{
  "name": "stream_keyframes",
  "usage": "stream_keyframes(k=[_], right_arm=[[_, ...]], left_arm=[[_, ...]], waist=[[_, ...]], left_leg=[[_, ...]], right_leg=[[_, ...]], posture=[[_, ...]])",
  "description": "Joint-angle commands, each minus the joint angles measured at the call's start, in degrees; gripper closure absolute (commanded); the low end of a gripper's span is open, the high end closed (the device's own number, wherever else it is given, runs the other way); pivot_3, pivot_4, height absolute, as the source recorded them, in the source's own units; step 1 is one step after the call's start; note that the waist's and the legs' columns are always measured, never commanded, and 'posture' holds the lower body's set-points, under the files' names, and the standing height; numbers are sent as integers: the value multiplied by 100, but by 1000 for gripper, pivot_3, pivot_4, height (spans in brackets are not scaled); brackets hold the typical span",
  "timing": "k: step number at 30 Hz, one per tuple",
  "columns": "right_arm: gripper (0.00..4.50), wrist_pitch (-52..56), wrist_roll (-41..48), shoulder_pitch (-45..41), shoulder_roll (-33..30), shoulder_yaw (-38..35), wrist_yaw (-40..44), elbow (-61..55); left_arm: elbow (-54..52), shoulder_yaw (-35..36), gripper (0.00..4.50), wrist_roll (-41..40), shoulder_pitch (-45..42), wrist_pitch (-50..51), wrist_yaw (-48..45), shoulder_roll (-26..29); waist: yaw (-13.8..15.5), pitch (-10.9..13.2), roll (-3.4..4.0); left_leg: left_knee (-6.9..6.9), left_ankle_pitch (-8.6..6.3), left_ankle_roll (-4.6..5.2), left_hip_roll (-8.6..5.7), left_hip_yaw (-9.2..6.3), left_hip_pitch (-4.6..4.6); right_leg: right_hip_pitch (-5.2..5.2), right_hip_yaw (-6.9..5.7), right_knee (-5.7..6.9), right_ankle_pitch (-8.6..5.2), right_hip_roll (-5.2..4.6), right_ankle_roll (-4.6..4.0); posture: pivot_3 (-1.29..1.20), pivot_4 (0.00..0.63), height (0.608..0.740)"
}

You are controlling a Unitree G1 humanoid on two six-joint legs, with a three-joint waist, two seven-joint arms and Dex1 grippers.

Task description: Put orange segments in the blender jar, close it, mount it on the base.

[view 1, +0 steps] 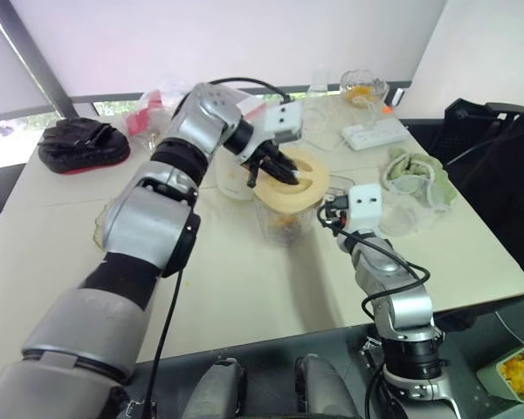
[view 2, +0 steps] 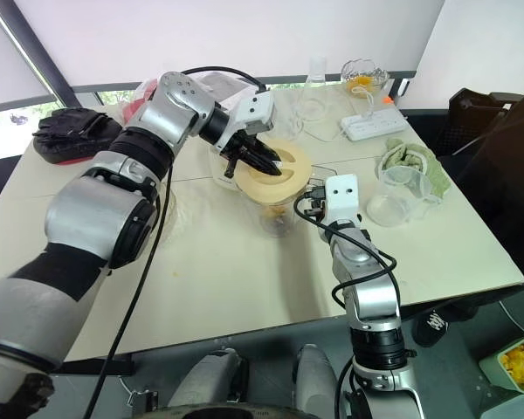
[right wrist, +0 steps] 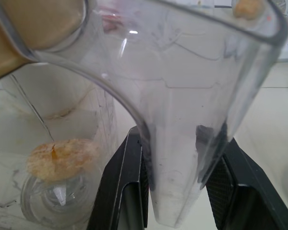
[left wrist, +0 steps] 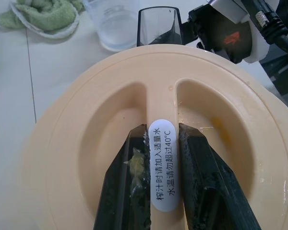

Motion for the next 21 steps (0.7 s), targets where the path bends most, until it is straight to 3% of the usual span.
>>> stream_keyframes(k=[1,11,21], right_arm=[[3251,-246,60,-226,13,57,151,-427],[3251,-346,57,-336,3,109,241,-238],[3251,-408,32,-339,7,141,297,-191]], left_arm=[[330,-243,4244,381,366,578,742,88],[161,-107,4244,202,285,1169,1082,66],[-76,-115,4244,129,299,482,733,207]], waist=[[-6,0,0],[-7,0,0],[-12,1,0]], left_leg=[[0,0,0,0,0,0],[-4,-2,2,0,0,-1],[-4,-1,2,0,0,-4]], right_leg=[[0,0,0,0,0,0],[-2,0,-4,-1,0,1],[-8,1,-5,-1,-1,1]], posture=[[0,150,740],[0,150,740],[0,150,740]])
